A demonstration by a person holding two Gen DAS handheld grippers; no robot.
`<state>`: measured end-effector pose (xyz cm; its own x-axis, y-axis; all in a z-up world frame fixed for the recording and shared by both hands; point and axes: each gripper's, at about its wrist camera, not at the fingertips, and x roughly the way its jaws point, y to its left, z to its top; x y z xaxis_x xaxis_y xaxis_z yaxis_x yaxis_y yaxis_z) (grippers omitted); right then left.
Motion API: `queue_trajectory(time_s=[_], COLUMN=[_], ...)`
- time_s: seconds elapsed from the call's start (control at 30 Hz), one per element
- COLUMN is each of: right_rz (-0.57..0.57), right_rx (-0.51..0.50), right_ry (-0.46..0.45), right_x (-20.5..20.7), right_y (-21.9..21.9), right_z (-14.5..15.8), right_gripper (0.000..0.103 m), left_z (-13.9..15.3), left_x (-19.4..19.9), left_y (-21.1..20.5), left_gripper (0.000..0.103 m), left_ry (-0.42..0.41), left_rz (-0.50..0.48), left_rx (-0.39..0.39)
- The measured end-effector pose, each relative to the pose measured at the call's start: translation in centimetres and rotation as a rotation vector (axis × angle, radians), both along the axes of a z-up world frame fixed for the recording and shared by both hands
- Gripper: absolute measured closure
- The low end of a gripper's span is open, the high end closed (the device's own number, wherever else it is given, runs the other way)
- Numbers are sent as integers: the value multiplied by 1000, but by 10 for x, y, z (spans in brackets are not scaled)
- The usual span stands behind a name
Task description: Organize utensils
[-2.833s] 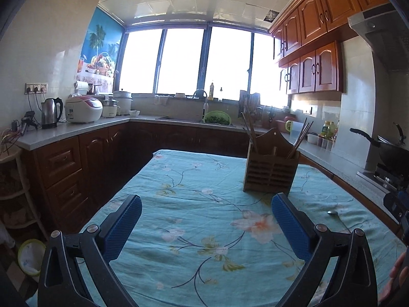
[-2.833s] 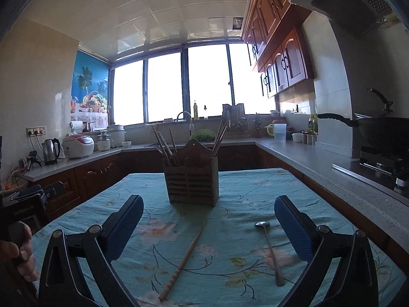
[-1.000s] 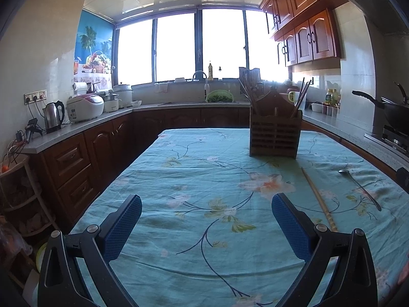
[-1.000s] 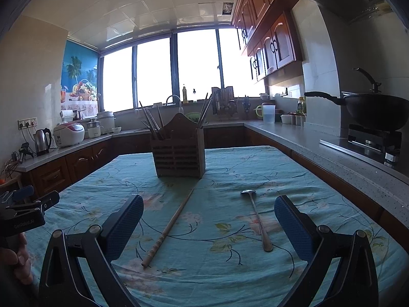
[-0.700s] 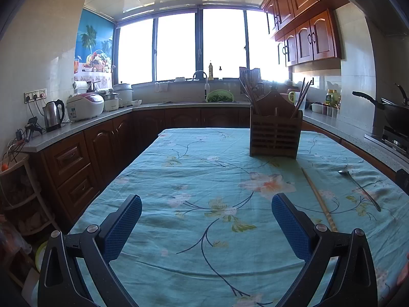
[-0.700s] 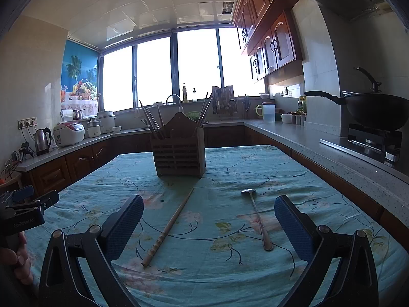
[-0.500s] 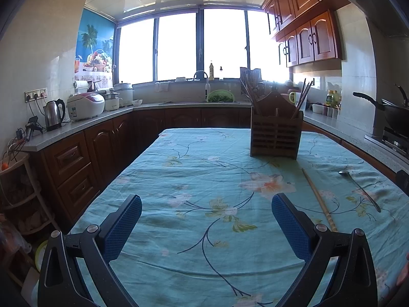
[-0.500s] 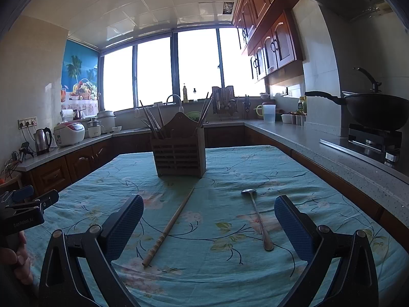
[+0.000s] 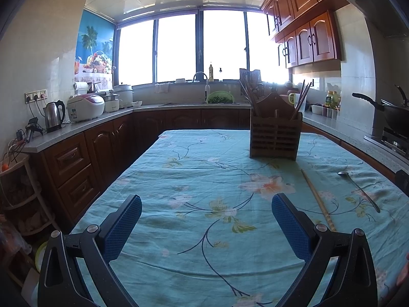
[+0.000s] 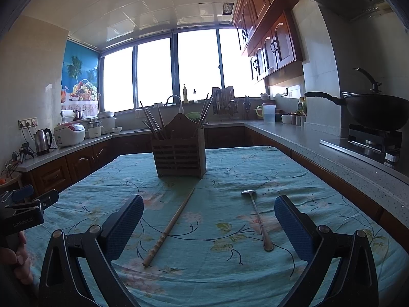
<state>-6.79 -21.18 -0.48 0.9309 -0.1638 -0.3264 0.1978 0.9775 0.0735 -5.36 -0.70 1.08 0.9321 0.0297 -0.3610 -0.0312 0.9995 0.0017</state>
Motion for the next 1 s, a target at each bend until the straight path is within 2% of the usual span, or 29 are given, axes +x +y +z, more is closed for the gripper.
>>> queue_trajectory(time_s=[1.0], right_rz=[7], right_rx=[6], right_ry=[-18], right_x=[-5], right_y=[2], right_z=[8], right_gripper=[0], left_z=[5], left_x=[-4], left_y=[-6], left_gripper=[1], left_ry=[-9], left_rz=[-4], left_rx=[13])
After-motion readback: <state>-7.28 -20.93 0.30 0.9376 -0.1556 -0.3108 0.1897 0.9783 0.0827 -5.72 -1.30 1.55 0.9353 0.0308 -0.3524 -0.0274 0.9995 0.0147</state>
